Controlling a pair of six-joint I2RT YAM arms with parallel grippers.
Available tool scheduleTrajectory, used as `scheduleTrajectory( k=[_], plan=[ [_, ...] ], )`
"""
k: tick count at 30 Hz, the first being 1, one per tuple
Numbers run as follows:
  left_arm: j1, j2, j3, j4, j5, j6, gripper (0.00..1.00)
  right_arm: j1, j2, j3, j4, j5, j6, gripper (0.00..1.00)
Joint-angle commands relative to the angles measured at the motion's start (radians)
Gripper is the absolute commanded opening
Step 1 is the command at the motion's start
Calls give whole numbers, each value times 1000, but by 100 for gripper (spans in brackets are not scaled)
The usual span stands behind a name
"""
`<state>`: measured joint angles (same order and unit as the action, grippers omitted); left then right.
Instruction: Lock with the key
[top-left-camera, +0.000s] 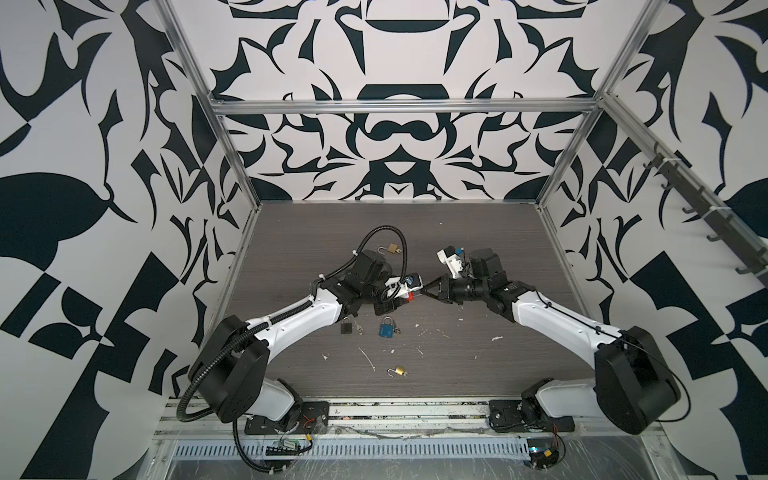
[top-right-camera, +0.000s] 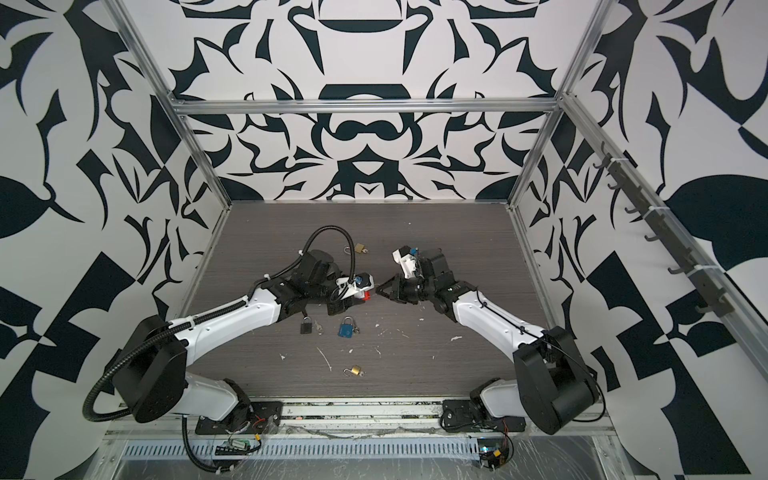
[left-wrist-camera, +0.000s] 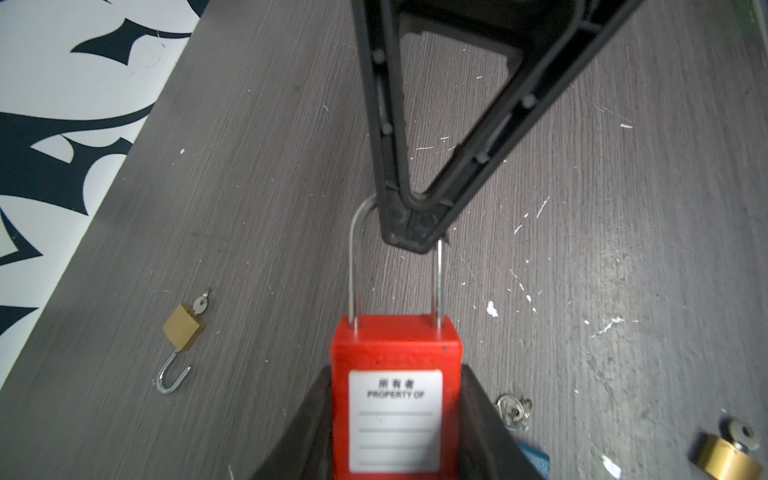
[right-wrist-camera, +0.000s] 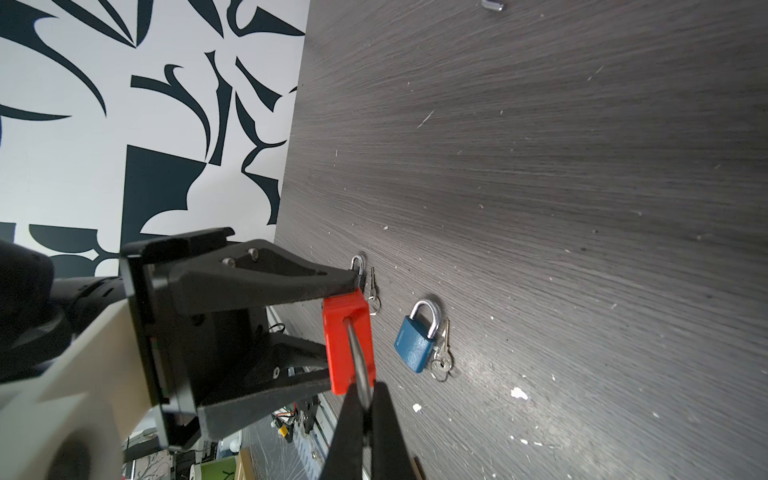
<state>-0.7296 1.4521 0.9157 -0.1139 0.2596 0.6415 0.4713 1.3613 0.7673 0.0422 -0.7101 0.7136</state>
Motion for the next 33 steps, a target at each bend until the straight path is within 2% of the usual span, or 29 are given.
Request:
scheduleTrajectory(
  k=[1, 3, 6, 9, 12, 15, 18, 20, 24, 28, 33],
  plan=[
    [-25, -4, 41, 235, 88, -54, 2, 46, 34, 16, -28, -26, 21, 0],
    [-25, -4, 24, 261, 79, -100, 1, 46, 25, 35, -59, -6, 1, 0],
    [-24, -13, -15, 283, 7, -151, 0, 44, -21, 72, -132, 49, -52, 8],
    [-17, -25, -53, 298, -106, -234, 0, 32, -90, 104, -205, 136, -105, 25],
    [-6, -40, -70, 281, -169, -344, 0, 22, -160, 119, -250, 228, -152, 42],
    [-2, -57, -76, 283, -196, -458, 0, 20, -213, 109, -240, 266, -194, 53],
    [5, -72, -83, 331, -206, -611, 0, 21, -254, 78, -181, 252, -226, 61],
    [17, -78, -81, 365, -210, -730, 0, 20, -280, 34, -110, 233, -238, 63],
    [43, -73, -39, 370, -208, -1047, 0, 22, -312, -64, 53, 214, -233, 65],
    [44, -49, -9, 391, -147, -1292, 0, 25, -294, -119, 201, 207, -184, 65],
    [45, -27, -27, 446, -136, -1478, 0, 50, -208, -130, 373, 203, -117, 65]
  ],
)
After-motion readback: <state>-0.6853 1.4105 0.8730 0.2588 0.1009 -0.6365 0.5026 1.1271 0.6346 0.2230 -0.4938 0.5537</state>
